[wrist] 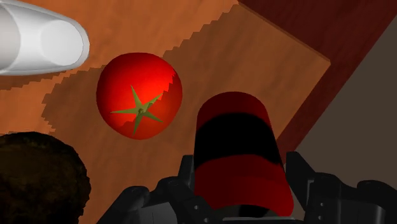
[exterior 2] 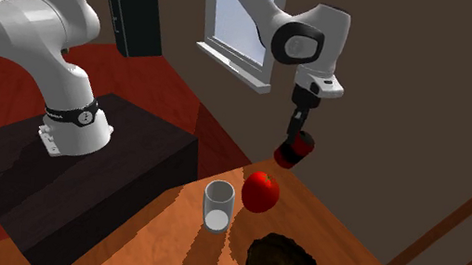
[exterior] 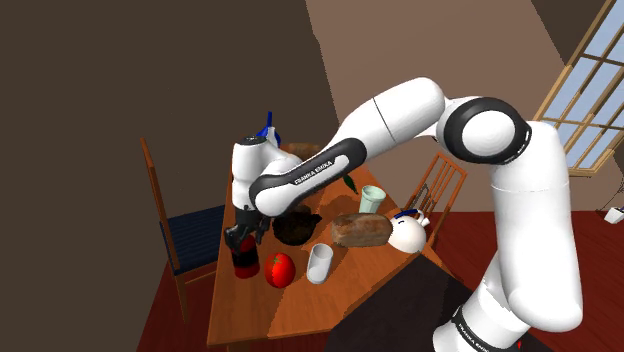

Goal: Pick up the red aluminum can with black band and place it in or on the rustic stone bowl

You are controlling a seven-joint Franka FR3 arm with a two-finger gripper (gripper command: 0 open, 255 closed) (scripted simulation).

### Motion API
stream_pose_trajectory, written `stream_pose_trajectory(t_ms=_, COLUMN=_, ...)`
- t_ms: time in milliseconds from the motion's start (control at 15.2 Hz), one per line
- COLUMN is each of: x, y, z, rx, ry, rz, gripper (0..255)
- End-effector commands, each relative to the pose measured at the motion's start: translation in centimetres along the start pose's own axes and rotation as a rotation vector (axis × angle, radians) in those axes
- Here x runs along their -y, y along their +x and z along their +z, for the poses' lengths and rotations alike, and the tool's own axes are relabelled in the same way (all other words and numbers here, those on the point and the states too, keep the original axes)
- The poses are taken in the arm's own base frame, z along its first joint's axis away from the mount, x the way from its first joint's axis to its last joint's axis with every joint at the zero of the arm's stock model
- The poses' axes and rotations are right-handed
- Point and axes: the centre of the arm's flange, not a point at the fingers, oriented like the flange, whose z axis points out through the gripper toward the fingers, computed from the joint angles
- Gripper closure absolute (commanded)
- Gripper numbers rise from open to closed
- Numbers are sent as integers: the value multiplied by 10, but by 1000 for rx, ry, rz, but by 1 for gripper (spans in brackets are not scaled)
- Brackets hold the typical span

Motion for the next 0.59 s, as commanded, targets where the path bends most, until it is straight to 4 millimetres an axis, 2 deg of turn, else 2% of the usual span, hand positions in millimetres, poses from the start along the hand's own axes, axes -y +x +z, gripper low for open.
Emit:
stream_pose_trajectory(t_ms=0, x=0, y=-1, z=-11, rx=0, ry=0, rz=0, gripper=255)
stream_pose_trajectory(t_ms=396, x=0, y=-1, z=-38, rx=0, ry=0, rz=0, gripper=255)
stream_pose_trajectory(t_ms=528, x=-26, y=4, z=-41, rx=0, ry=0, rz=0, gripper=255)
